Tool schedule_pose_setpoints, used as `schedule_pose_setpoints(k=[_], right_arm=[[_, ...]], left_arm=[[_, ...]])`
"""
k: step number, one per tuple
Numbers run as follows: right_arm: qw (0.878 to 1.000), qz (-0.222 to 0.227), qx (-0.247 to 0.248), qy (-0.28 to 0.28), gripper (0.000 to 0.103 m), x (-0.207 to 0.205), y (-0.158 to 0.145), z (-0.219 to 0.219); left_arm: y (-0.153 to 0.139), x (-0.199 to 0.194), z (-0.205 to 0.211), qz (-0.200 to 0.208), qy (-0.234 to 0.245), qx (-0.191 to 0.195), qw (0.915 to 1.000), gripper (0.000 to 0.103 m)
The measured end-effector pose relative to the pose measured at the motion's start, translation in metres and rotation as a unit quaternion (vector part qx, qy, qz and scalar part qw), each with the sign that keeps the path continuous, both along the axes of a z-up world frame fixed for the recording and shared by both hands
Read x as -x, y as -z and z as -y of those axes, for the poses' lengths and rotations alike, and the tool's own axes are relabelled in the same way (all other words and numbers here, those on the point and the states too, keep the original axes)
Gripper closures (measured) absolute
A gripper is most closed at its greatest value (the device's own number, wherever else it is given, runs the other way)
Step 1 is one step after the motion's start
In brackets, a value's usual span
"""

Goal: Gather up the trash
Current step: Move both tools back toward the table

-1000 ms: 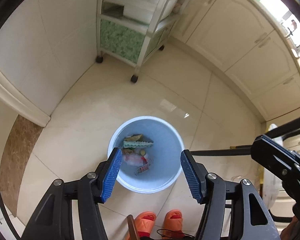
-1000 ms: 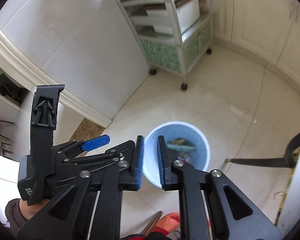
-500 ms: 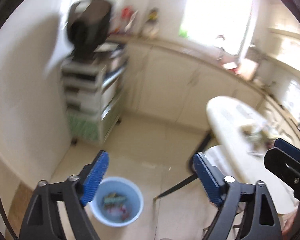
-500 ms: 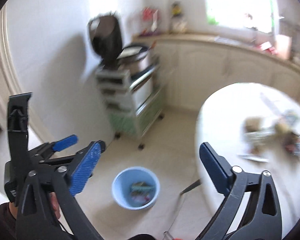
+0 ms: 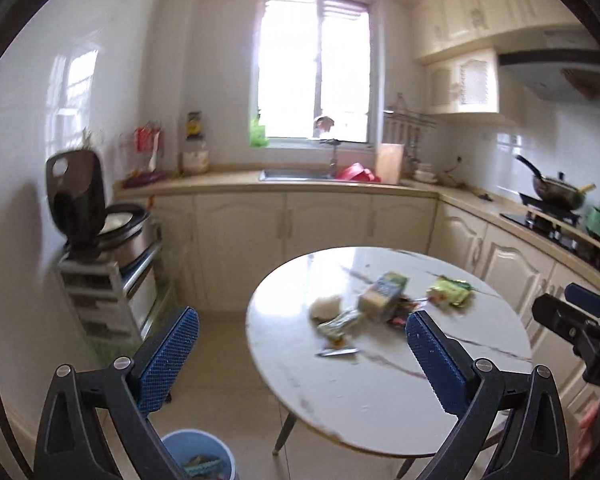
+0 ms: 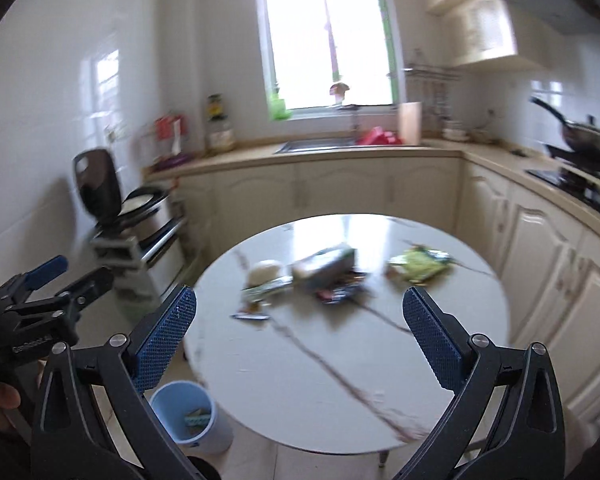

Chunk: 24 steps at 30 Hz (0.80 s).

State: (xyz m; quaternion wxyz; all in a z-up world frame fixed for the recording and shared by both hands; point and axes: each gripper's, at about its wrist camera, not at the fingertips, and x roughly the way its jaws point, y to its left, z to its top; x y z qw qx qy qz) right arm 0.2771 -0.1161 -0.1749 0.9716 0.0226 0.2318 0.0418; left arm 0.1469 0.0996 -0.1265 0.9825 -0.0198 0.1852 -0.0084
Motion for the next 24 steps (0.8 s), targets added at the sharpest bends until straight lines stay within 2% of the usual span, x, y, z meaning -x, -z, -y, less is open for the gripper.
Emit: schedule_pose_setpoints(k=[7, 14, 18, 21, 24], right_arm=[[0.999, 0.000, -0.019, 0.030, 0.000, 0.007, -0.001, 0.053], [0.998, -0.024, -0.032, 0.040, 0.000, -0.007, 0.014, 0.078], [0.997, -0.059, -0.040, 0.038, 0.000, -0.034, 0.031, 0.083], [0.991, -0.112, -0.054, 0.041, 0.000, -0.067, 0.052, 0.086], [0.984, -0.155, -0.083, 0.038, 0.000, -0.102, 0.075, 0.086]], left_arm=[[0.001, -0.026, 0.047, -0.005, 0.028, -0.033, 0.9991, 0.001], [0.010, -0.075, 0.056, -0.027, 0.040, -0.041, 0.9980, 0.001], [0.020, -0.114, 0.059, -0.053, 0.060, -0.038, 0.9961, 0.001], [0.028, -0.153, 0.055, -0.083, 0.081, -0.032, 0.9927, 0.001], [0.040, -0.196, 0.054, -0.105, 0.091, -0.049, 0.9890, 0.001]])
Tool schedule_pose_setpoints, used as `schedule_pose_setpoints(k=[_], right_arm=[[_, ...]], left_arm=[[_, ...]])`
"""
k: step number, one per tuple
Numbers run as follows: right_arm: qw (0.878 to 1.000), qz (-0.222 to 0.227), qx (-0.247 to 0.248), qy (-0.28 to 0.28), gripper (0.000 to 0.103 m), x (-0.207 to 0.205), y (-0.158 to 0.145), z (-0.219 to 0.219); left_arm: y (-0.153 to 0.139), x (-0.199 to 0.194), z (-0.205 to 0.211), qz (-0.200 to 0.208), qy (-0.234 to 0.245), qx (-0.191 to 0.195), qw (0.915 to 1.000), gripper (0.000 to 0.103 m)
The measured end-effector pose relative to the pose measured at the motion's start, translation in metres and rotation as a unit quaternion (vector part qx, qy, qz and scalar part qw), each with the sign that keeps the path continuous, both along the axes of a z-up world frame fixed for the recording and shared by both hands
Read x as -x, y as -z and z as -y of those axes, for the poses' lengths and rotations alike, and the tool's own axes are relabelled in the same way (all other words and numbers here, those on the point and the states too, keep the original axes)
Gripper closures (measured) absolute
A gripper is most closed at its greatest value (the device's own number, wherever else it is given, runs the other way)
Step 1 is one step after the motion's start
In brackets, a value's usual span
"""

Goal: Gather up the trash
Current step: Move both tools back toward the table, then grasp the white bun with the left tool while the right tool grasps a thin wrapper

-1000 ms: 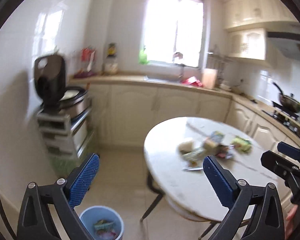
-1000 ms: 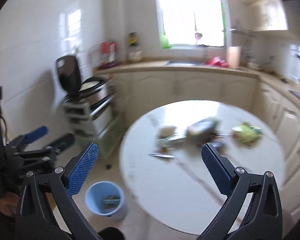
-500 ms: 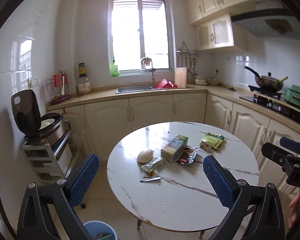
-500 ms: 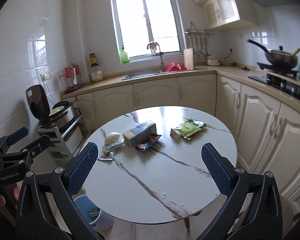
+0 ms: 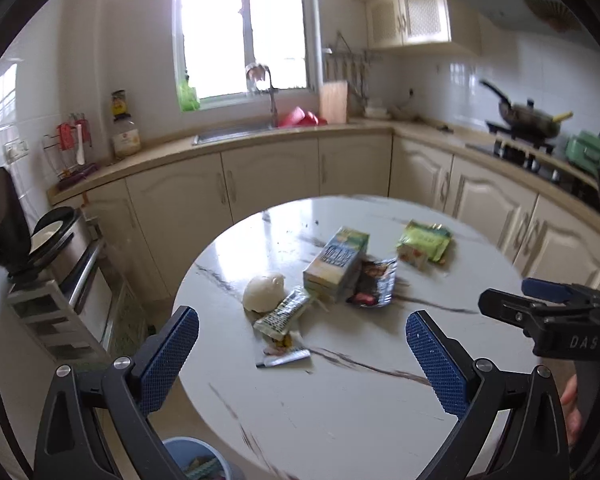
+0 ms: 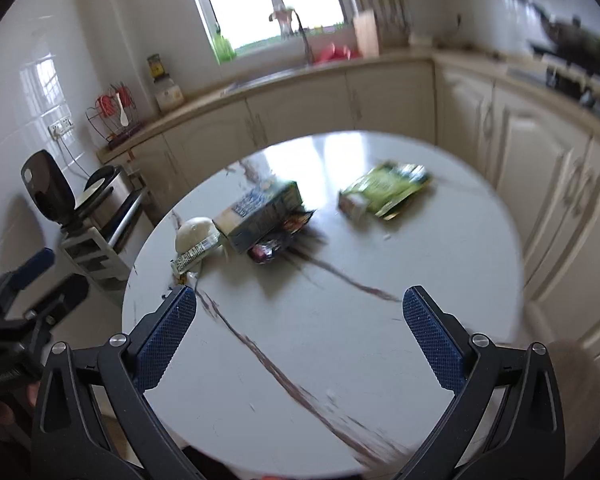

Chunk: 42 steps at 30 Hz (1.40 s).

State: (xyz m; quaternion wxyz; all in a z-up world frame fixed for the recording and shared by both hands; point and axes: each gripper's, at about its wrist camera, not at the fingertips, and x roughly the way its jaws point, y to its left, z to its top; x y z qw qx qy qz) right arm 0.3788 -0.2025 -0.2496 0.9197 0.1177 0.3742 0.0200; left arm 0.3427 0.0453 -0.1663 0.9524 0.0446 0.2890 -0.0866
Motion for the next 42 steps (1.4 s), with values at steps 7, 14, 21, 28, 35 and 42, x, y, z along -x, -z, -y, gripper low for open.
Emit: schedule_pose_setpoints(k=[7, 14, 21, 28, 35, 42], right_arm=[[0.996, -0.071, -0.059, 0.009, 0.008, -0.085, 0.049, -0.005], [0.990, -0.095, -0.095, 0.049, 0.023, -0.129, 0.082, -0.001], [0.989, -0.096, -0.101, 0.051, 0.060, -0.143, 0.088, -0.007], [0.989, -0.090, -0.109, 0.048, 0.093, -0.144, 0.091, -0.003], [0.994, -0.065, -0.082, 0.040, 0.098, -0.134, 0.074, -0.010], [0.995, -0.052, -0.075, 0.035, 0.100, -0.124, 0.066, -0.014]], left_arm=[[0.037, -0.106, -0.019, -0.074, 0.064, 0.021, 0.9950, 0.001], [0.061, -0.178, -0.056, -0.119, 0.103, 0.063, 0.9856, 0.001], [0.072, -0.230, -0.079, -0.145, 0.124, 0.092, 0.9773, 0.001], [0.080, -0.272, -0.087, -0.173, 0.139, 0.110, 0.9689, 0.003], [0.085, -0.285, -0.085, -0.188, 0.141, 0.091, 0.9676, 0.034], [0.082, -0.278, -0.089, -0.193, 0.143, 0.118, 0.9636, 0.058]])
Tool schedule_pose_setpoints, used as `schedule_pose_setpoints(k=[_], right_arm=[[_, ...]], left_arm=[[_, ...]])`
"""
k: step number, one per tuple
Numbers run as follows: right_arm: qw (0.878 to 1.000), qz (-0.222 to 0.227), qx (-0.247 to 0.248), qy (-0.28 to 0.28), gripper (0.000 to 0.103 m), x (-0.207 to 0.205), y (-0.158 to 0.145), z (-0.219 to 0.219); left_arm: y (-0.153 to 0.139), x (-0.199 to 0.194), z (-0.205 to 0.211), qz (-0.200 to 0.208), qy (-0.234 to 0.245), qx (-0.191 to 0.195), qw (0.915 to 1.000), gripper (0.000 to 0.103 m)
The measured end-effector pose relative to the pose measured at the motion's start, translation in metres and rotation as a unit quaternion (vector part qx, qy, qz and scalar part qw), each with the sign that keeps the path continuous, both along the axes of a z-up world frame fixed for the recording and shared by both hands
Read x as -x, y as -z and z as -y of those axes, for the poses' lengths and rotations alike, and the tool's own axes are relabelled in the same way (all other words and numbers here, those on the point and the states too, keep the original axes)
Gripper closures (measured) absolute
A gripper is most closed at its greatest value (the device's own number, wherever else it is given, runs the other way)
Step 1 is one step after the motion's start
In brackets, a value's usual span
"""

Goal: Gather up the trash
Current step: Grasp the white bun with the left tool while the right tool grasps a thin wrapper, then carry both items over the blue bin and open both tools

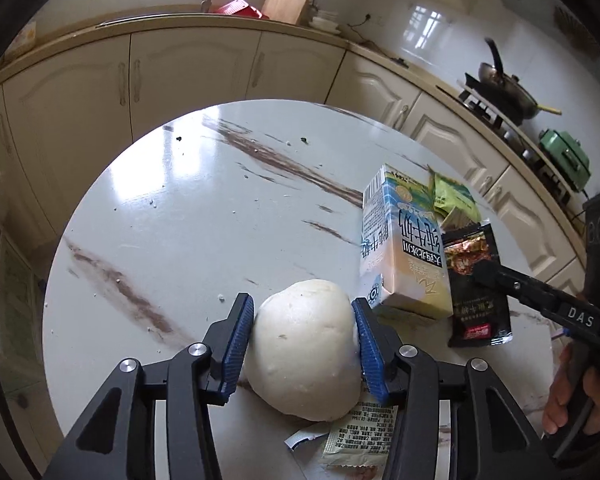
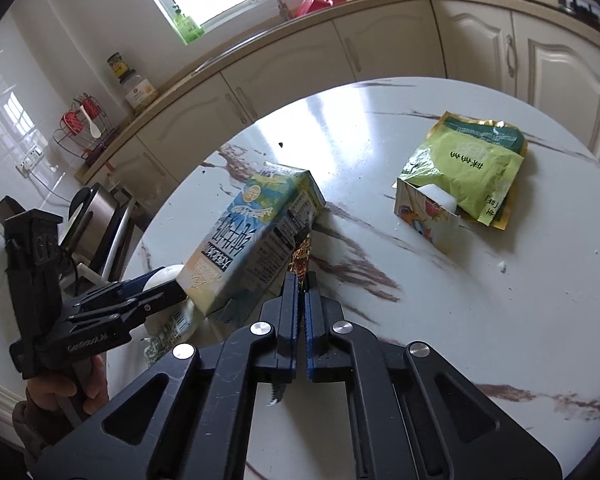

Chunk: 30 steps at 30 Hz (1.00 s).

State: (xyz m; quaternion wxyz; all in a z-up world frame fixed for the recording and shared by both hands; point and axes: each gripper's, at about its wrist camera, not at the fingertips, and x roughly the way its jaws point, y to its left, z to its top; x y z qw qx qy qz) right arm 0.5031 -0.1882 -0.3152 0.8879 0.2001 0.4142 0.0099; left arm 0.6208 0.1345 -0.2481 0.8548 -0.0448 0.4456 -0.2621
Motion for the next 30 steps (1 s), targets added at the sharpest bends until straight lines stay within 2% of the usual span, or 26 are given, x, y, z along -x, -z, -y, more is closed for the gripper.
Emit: schedule_pose_setpoints(k=[9, 15, 21, 27, 30], right_arm=[[0.999, 0.010, 0.031, 0.013, 0.100, 0.015, -0.012, 0.002], [0.992, 0.001, 0.113, 0.056, 0.100, 0.022, -0.019, 0.013], [0.984, 0.003, 0.159, 0.083, 0.101, 0.034, -0.030, 0.018], [0.981, 0.015, 0.176, 0.083, 0.101, 0.047, -0.042, 0.012], [0.974, 0.026, 0.207, 0.083, 0.101, 0.055, -0.050, -0.001]], left_arm=[[-0.009, 0.024, -0.013, 0.009, 0.003, 0.024, 0.9997, 0.059], [-0.023, 0.045, -0.003, 0.025, 0.019, 0.031, 0.9990, 0.059], [-0.028, 0.056, -0.002, 0.026, 0.038, 0.061, 0.9971, 0.059], [-0.028, 0.065, -0.009, 0.016, 0.058, 0.102, 0.9930, 0.059], [-0.029, 0.071, -0.018, 0.015, 0.059, 0.118, 0.9911, 0.059]])
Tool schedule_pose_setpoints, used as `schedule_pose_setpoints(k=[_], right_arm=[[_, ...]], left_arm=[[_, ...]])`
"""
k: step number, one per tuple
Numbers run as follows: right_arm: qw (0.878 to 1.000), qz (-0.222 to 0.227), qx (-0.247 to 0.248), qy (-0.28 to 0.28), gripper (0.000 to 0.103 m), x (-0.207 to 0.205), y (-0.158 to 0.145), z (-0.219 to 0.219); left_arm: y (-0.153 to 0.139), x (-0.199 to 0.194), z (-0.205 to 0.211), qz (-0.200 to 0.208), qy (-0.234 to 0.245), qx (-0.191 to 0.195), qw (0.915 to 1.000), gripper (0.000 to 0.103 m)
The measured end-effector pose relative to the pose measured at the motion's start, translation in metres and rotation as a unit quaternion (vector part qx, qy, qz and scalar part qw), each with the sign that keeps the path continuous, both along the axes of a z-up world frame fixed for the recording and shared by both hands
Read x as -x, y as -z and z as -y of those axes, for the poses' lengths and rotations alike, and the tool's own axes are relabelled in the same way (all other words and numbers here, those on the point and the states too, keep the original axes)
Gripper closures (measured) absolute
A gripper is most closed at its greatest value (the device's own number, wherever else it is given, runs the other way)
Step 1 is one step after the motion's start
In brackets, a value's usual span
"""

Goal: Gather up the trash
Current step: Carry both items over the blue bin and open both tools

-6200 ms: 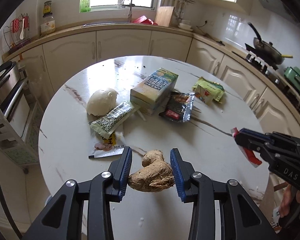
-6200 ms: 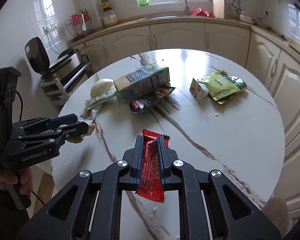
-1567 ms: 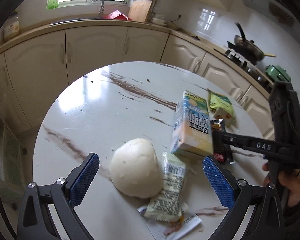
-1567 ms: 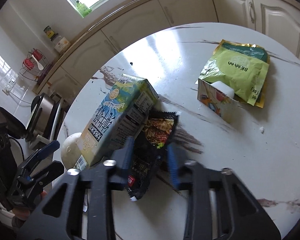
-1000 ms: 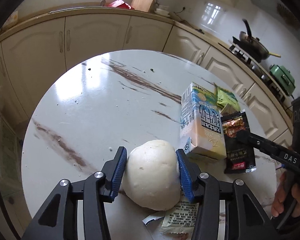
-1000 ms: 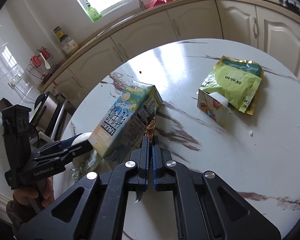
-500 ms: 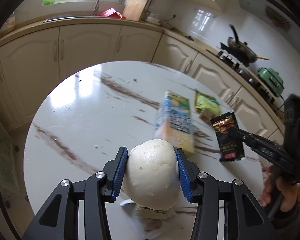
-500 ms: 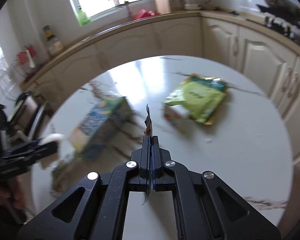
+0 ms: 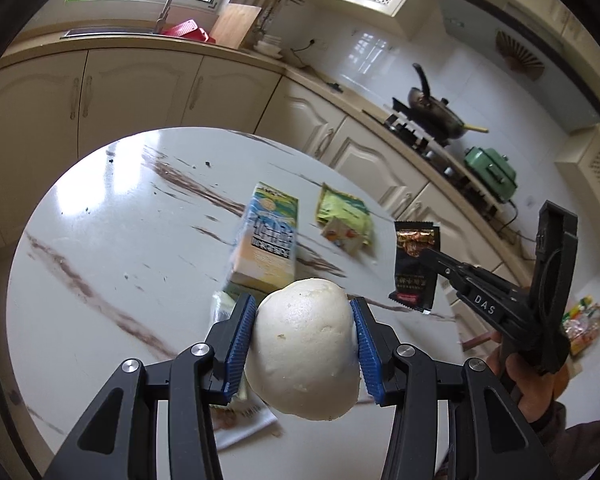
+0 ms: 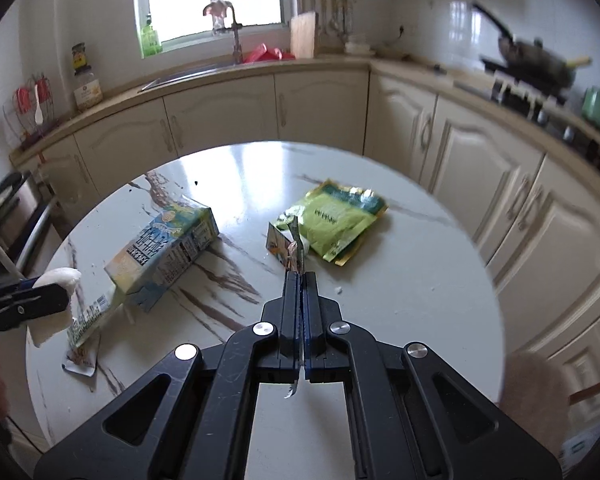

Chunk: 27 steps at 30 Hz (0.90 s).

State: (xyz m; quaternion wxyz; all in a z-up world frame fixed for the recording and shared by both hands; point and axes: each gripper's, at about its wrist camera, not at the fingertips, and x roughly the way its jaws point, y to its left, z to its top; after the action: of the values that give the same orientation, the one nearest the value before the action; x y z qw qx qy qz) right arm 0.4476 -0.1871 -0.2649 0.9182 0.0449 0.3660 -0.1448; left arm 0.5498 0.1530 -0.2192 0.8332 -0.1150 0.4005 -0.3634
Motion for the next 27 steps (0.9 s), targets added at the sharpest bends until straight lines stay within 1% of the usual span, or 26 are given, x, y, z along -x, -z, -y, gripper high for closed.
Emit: schedule_pose_setpoints(k=[4, 7, 12, 14, 17, 19, 20, 21, 23, 24, 26, 27], right_arm=[[1.000, 0.008, -0.001, -0.018, 0.101, 0.009, -0.010, -0.022], [0.999, 0.016, 0.004, -0.041, 0.101, 0.015, -0.016, -0.052], [0.993, 0.032, 0.000, -0.116, 0.101, 0.028, -0.023, -0.131], [0.988, 0.034, -0.007, -0.148, 0.101, 0.032, -0.022, -0.165], [0.978, 0.035, -0.009, -0.206, 0.101, 0.037, -0.015, -0.230], [0.971, 0.032, -0.014, -0.238, 0.101, 0.041, -0.007, -0.265], [0.967, 0.028, -0.017, -0.254, 0.101, 0.042, -0.002, -0.284], [0.963, 0.022, -0.021, -0.268, 0.101, 0.042, 0.005, -0.301], [0.955, 0.008, -0.022, -0.296, 0.101, 0.042, 0.023, -0.337], [0.951, -0.002, -0.020, -0.309, 0.101, 0.042, 0.035, -0.352], [0.945, -0.023, -0.022, -0.327, 0.101, 0.037, 0.056, -0.375], [0.942, -0.039, -0.016, -0.334, 0.101, 0.034, 0.072, -0.387]], left_arm=[[-0.004, 0.018, -0.014, 0.003, -0.004, 0.018, 0.9998, 0.059], [-0.005, 0.040, -0.039, 0.007, -0.010, 0.034, 0.9993, 0.059], [-0.001, 0.094, -0.107, 0.013, -0.042, 0.041, 0.9982, 0.059], [0.003, 0.118, -0.138, 0.014, -0.062, 0.039, 0.9972, 0.059], [0.014, 0.151, -0.181, 0.009, -0.089, 0.032, 0.9955, 0.059], [0.027, 0.173, -0.213, -0.001, -0.111, 0.020, 0.9936, 0.059], [0.040, 0.184, -0.233, -0.012, -0.128, 0.019, 0.9916, 0.059], [0.049, 0.191, -0.246, -0.022, -0.136, 0.020, 0.9903, 0.059], [0.072, 0.204, -0.271, -0.043, -0.160, 0.015, 0.9861, 0.059], [0.091, 0.210, -0.289, -0.061, -0.173, 0.020, 0.9829, 0.059], [0.118, 0.216, -0.309, -0.086, -0.187, 0.033, 0.9780, 0.059], [0.131, 0.216, -0.317, -0.099, -0.193, 0.036, 0.9755, 0.059]])
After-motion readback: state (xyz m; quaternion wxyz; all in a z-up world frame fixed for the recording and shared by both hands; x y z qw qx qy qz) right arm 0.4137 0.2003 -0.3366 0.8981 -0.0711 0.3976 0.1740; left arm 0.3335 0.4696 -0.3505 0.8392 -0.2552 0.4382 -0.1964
